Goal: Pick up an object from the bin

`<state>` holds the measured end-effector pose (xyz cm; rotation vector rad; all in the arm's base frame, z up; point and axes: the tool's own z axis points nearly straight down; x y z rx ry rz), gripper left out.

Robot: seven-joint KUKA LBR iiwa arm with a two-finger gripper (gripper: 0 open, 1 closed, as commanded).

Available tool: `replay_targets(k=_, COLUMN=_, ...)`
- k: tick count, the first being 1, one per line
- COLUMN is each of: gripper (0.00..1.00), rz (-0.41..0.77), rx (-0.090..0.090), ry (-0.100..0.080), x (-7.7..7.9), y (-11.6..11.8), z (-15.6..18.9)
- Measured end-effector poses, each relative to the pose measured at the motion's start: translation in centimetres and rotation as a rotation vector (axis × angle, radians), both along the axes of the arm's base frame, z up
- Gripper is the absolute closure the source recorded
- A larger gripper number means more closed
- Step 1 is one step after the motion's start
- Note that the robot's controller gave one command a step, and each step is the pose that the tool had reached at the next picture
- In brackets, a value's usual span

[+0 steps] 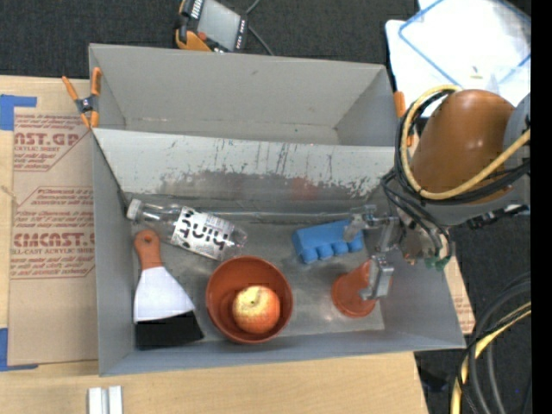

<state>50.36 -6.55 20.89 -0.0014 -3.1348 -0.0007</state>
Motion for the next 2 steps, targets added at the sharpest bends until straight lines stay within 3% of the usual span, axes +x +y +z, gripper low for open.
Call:
replay_targets(k=1, gripper=0.0, rz=0.002, rx=-0.001, ry=-0.008, x=0.2, y=0.0, z=0.4)
replay_targets(k=2, gripper=0.0, rz=0.261, rx=0.0, ry=-0.01, x=4.9, y=-0.3, z=-8.7)
